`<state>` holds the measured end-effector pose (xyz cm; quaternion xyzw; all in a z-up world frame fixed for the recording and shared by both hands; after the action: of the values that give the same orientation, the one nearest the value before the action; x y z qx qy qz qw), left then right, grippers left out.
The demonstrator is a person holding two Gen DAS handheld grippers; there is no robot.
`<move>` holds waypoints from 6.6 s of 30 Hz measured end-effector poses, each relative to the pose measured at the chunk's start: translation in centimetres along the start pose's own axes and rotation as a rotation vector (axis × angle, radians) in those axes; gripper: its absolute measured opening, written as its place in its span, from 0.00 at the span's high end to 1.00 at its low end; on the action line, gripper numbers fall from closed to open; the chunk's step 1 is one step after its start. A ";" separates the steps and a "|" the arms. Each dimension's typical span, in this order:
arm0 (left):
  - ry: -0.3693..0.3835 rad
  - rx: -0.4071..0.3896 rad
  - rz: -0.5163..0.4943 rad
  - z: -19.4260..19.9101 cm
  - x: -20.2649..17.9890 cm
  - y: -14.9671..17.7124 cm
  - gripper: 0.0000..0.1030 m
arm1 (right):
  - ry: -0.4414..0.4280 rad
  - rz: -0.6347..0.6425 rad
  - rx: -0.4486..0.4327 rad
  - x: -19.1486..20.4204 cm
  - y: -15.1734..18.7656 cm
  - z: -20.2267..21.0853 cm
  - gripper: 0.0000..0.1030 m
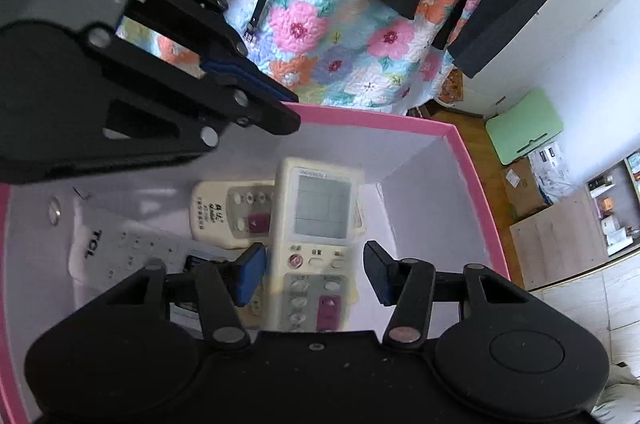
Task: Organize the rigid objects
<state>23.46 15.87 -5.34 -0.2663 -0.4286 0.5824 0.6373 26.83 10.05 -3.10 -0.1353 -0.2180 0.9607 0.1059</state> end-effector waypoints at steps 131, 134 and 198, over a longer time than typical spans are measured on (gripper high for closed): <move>-0.102 0.005 -0.199 0.3 -2.4 -0.4 0.94 | 0.034 -1.114 -0.258 -14.5 26.7 1.0 0.92; -0.098 0.005 -0.195 0.3 -2.4 -0.3 0.94 | 0.039 -1.092 -0.258 -13.9 26.0 1.5 0.95; -0.093 0.025 -0.158 -0.1 -1.4 -0.5 0.94 | 0.144 -0.837 -0.505 2.3 12.6 11.7 0.57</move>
<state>23.86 14.40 -5.31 -0.1962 -0.4699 0.5473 0.6642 19.28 -5.03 0.92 -0.1234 -0.4718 0.7411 0.4615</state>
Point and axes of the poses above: each gripper's, at about its wrist camera, not at the fingertips, and z roughly against the way its jaws point, x to its left, y to its underside, the point moved 2 cm from there along -z, roughly the way its jaws point, and after that the axes turned 13 degrees about -y, right-handed, at the moved point
